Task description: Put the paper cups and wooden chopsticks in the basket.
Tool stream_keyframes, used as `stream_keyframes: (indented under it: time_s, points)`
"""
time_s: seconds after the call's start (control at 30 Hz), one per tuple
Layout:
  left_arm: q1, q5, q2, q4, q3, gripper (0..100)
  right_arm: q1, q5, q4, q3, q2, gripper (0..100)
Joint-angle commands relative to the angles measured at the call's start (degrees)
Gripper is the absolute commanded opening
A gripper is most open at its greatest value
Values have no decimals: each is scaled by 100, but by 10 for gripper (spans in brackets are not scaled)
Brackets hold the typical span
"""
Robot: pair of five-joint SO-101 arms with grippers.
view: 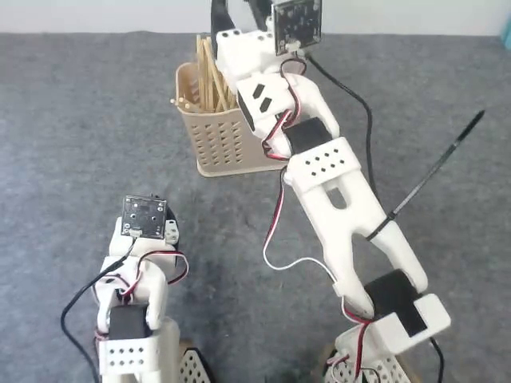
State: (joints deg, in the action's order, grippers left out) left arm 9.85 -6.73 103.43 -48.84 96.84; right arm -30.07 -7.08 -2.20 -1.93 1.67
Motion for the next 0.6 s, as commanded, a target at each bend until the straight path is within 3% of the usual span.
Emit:
stream_keyframes:
  time_s: [0.0, 0.33, 0.57]
  points:
    - [-62, -35, 105, 123, -40, 11, 66, -44, -418, -158, -716, 200]
    - [-53, -53, 105, 123, -31, 11, 171, -88, -3284, 246, -2958, 7]
    - [-105, -44, 105, 123, -31, 11, 708, -35, -3547, 2242, -5552, 9]
